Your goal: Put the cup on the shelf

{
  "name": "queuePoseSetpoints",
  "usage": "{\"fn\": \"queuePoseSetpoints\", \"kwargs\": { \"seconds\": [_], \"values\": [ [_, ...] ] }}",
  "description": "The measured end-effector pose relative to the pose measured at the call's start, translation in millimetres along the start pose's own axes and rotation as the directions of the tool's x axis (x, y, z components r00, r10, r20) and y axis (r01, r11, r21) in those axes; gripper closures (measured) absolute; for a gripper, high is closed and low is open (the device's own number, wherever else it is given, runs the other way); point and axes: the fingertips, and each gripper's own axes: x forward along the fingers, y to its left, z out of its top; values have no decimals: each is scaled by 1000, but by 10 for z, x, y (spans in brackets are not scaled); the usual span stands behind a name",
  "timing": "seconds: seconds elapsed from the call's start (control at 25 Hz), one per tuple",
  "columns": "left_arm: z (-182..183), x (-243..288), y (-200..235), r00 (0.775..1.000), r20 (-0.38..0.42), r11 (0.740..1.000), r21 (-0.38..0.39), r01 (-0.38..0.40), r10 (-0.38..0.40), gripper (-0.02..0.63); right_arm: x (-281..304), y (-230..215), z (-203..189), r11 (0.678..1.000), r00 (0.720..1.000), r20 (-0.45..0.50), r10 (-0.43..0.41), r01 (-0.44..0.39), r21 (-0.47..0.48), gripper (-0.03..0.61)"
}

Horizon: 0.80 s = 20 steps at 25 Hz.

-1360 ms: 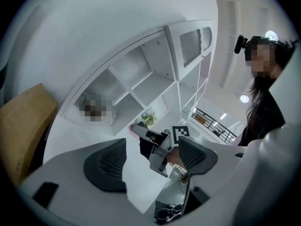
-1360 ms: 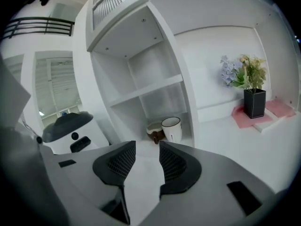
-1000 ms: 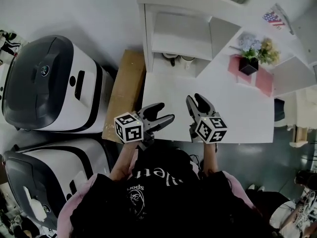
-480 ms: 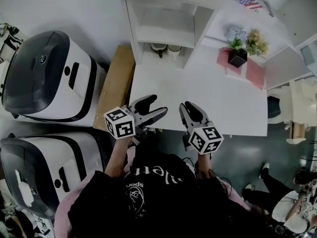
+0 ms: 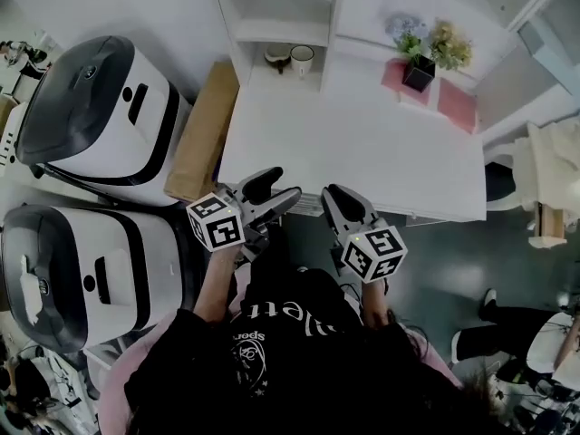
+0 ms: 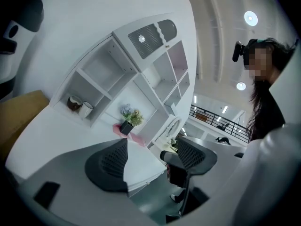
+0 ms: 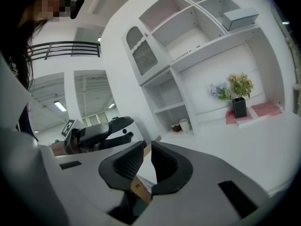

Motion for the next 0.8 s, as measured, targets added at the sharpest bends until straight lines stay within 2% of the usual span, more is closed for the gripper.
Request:
{"fn": "queuePoseSetpoints", "kwargs": {
  "seconds": [0.32, 0.52, 0.8],
  "values": [
    [-517, -343, -610, 999, -11, 999, 14, -35, 36, 272, -490, 409, -335, 996, 996, -11, 89, -89, 23, 502],
    [-503, -516, -808, 999, 18, 998, 36, -52, 51, 303, -578, 615, -352, 992, 992, 3, 123, -123, 22, 502],
    [-473, -716, -843, 998, 38, 998, 43, -51, 50, 391, -574, 837, -361, 991, 991, 9, 130, -130, 15, 502]
  ]
}}
